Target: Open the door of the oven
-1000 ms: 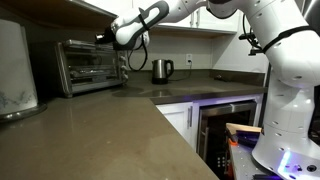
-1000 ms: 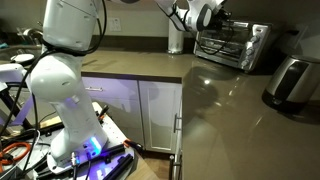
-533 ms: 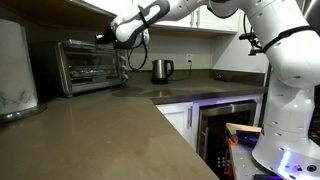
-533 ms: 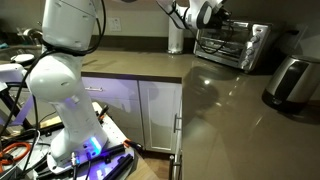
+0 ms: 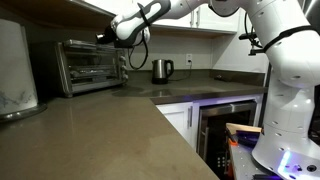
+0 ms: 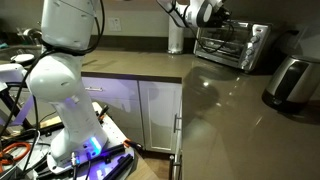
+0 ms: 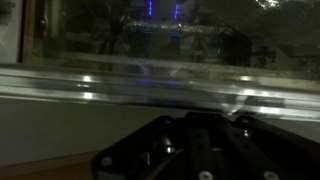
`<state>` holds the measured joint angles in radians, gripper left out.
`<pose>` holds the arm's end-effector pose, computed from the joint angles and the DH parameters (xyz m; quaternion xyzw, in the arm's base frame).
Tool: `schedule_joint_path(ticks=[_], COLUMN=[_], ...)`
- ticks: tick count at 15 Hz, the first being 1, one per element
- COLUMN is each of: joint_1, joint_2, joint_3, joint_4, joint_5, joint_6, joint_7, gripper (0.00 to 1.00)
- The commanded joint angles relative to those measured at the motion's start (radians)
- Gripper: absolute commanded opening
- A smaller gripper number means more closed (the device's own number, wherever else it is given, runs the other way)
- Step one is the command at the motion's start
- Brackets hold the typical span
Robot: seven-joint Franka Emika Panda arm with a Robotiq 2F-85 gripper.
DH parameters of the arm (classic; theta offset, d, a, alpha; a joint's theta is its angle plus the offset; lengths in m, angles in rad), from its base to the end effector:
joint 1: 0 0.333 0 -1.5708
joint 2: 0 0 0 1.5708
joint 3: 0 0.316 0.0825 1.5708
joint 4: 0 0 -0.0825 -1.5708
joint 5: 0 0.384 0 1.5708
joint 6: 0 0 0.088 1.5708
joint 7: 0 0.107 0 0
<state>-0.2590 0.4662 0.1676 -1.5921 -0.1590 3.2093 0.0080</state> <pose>0.7215 -0.0773 0.5116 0.8370 -0.0001 0.5460 0.0351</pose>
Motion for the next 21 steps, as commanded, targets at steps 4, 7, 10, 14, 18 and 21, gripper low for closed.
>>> schedule_joint_path(ticks=[4,7,10,14,18,21], joint_1=[-0.003,-0.002,-0.012,-0.02,-0.009,-0.003], joint_2=[-0.079,-0.097,-0.102,-0.116,-0.136,-0.152], joint_3=[-0.027,-0.035,-0.021,-0.004,-0.019,-0.028], joint_4=[-0.101,-0.125,-0.133,-0.148,-0.165,-0.186], joint_5=[0.002,0.002,0.006,0.008,0.006,0.005], joint_6=[-0.035,-0.033,-0.035,-0.044,-0.063,-0.068], joint_7=[0.01,0.01,0.004,-0.002,0.004,0.009], gripper=[0.0,0.0,0.0,0.0,0.0,0.0])
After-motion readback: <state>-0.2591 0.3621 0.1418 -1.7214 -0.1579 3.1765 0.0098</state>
